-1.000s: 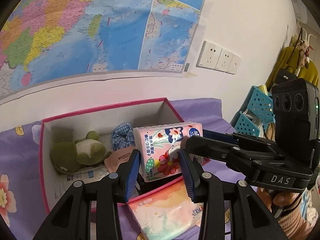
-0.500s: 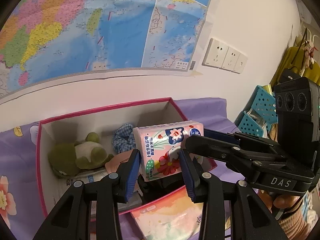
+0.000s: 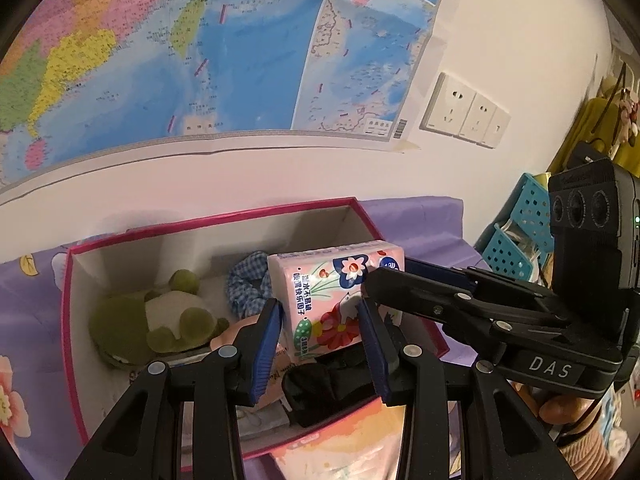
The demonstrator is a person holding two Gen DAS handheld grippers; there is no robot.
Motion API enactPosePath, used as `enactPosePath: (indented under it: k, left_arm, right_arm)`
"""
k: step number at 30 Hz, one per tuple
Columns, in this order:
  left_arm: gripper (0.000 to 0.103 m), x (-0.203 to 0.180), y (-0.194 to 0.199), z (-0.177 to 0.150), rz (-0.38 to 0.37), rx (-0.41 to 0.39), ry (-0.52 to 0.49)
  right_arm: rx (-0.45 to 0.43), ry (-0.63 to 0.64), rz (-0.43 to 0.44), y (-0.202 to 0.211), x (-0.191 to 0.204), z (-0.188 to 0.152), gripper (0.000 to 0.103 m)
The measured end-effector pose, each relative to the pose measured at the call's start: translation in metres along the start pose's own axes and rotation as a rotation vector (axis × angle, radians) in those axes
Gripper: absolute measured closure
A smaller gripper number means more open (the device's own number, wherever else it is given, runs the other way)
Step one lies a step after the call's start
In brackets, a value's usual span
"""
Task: Organize soft objects
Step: 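Lower the pink floral pack into the box and open the right tool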
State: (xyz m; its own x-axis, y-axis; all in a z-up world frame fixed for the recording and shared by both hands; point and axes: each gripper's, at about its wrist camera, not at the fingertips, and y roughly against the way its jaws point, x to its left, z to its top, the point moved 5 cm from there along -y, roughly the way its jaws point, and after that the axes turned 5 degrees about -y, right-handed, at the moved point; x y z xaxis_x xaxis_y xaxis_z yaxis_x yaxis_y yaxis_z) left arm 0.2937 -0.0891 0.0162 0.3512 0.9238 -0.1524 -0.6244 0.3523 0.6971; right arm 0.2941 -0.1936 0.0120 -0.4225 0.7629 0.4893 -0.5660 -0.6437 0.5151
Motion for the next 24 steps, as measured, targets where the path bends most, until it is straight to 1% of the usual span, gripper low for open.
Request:
enactPosePath:
  k: [15,24]
  left_arm:
    - [0.064,0.002,-0.011,0.004,0.013,0.015,-0.001]
    - [0.064,0.005,-0.016,0.01,0.012,0.046,0.032]
  right_arm:
    - [0.014,-0.023,-0.016,-0.014,-0.009,0.005,0.069]
    - [0.016,-0.037,-0.032,-0.021,-0.016,0.01,0.069]
